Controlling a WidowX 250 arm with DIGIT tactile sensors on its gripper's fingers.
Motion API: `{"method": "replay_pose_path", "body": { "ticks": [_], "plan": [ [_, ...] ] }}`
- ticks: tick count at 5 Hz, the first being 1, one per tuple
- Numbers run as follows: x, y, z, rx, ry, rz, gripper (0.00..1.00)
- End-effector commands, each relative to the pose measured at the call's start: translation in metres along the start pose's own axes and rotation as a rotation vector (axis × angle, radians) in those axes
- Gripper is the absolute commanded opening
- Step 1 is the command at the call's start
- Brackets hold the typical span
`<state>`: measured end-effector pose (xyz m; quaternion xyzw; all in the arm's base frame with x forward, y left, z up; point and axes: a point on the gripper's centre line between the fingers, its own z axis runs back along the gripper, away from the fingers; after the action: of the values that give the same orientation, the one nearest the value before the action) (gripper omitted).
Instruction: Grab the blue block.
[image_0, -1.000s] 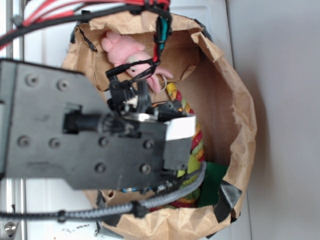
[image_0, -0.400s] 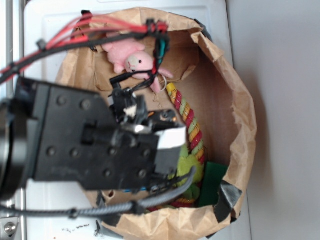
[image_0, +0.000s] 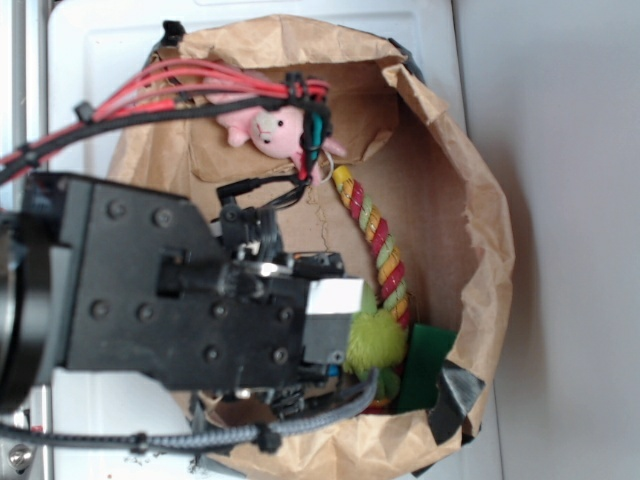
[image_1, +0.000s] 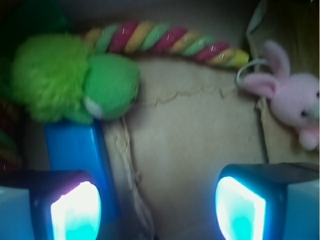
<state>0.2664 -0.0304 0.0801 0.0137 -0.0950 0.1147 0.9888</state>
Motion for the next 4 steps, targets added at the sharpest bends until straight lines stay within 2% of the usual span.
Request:
{"method": "replay_pose_path", "body": {
  "ticks": [1, 3, 4],
  "plan": [
    [0.004, -0.014, 0.007, -0.046, -0.035, -0.068, 1.00],
    [-0.004, -0.029, 0.008, -0.075, -0.043, -0.104, 1.00],
    [-0.007, -0.034, 0.005, -0.071, -0.055, -0.112, 1.00]
  ]
}}
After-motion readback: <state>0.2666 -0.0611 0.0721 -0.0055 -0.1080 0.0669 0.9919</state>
